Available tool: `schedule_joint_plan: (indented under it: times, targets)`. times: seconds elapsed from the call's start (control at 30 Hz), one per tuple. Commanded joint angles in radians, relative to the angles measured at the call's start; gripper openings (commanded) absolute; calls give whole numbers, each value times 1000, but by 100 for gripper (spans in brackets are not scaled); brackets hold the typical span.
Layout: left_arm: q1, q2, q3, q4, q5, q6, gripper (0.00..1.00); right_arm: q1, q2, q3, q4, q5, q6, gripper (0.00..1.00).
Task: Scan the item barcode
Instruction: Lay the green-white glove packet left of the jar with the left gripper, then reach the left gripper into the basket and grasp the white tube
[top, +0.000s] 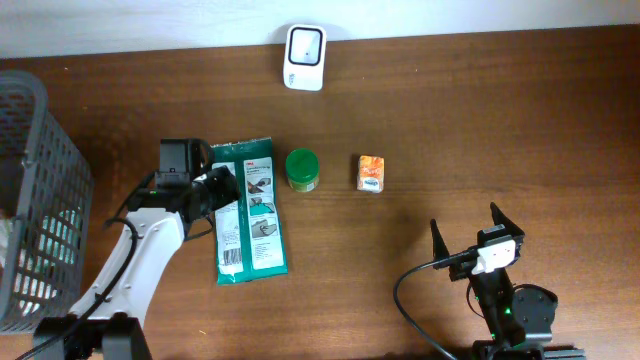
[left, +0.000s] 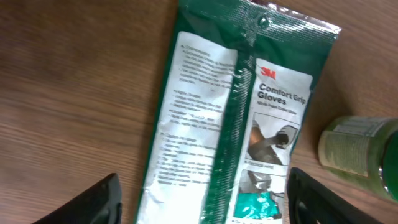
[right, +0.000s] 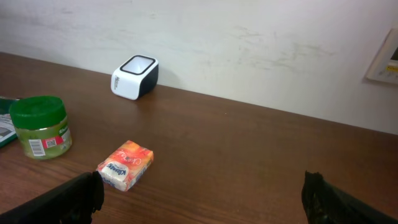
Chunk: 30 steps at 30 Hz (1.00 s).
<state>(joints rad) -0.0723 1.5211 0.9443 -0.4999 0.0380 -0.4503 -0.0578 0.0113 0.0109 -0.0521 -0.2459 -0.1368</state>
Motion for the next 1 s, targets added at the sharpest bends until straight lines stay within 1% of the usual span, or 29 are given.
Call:
schedule_joint_plan:
  times: [0.0,0.03,0.07,0.13,0.23,0.33,0.43,0.5,0.57,0.6,0.67,0.77,0.8,0.9,0.97]
  targets:
    - [49,-63,100,-43,-26,64,88,6,-8,-5,-4,-9,4,98]
    - [63,-82,138,-66,-12,105,99,6,-8,-5,-5,-9,4,99]
    - [77,-99,178,-81,31,189,99,6,-8,-5,-5,-9,3,98]
    - [103,-127,267,-126,89,301,99,6,-8,-5,-5,-9,4,98]
    - [158,-142,472,-221,89,378,99,6,-8,-5,-4,-9,4,98]
    - [255,-142,660,-263,89,377,99,6,-8,-5,-5,-9,4,98]
    - [351,-142,770,-262,89,376,100,6,-8,-5,-5,-9,3,98]
    - [431,-142,819,-262,89,352,99,6,-8,-5,-5,-9,4,98]
    - [495,-142,825,-252,80,324,99,6,-8,-5,-5,-9,4,99]
    - [557,-138,824,-255,66,273,99,6,-8,-5,-5,-9,3,98]
    - [640,-126,824,-278,66,237,99,6,-8,-5,-5,-9,3,98]
    - [736,-102,824,-335,53,234,90,6,-8,-5,-5,-9,4,98]
    - [759,-91,824,-365,20,233,88,6,-8,-5,-5,-9,4,98]
    - [810,-36,820,-448,-130,234,88,6,-8,-5,-5,-9,4,98]
    - [829,24,796,-463,-190,234,86,6,-8,-5,-5,-9,3,98]
